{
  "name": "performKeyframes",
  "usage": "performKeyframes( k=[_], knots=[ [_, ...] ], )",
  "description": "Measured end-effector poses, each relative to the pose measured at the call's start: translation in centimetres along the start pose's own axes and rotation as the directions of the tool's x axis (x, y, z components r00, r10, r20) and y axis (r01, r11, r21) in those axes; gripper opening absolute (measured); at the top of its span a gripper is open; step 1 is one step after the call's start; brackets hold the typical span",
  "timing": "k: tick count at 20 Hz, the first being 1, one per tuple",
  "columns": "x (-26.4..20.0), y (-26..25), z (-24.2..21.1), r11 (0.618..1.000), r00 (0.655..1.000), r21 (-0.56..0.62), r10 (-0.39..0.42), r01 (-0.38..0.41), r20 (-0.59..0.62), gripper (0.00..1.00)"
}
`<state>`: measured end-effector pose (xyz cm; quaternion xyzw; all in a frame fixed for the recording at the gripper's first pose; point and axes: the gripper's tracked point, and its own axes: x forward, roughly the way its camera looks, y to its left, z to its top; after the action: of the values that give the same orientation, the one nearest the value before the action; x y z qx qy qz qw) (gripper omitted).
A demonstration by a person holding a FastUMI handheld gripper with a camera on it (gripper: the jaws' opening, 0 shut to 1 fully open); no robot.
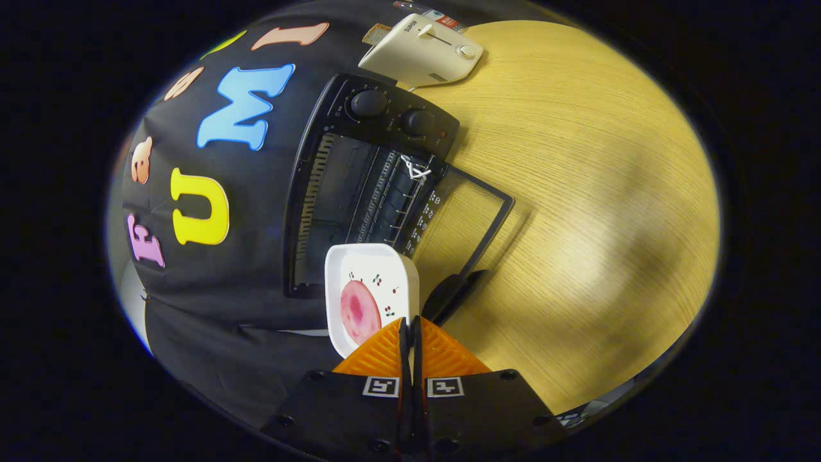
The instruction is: Open the toaster oven, put the food inside, and close the toaster oven door.
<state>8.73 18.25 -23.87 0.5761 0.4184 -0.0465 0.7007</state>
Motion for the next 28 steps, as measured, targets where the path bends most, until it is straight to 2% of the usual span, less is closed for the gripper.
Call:
performKeyframes(
  k=[10,16,20,28],
  knots=[
    [6.2,2.8,2.8,0.992,0.993,0.126,0.001,-0.016,0.117,0.02],
    [8.6,3.6,5.3,0.985,0.97,0.171,-0.015,-0.028,0.241,0.02],
    [10.2,4.9,6.3,0.971,0.96,0.23,0.003,-0.071,0.28,0.02],
    [12.9,5.2,7.8,0.95,0.933,0.305,-0.052,-0.063,0.356,0.02]
  ],
)
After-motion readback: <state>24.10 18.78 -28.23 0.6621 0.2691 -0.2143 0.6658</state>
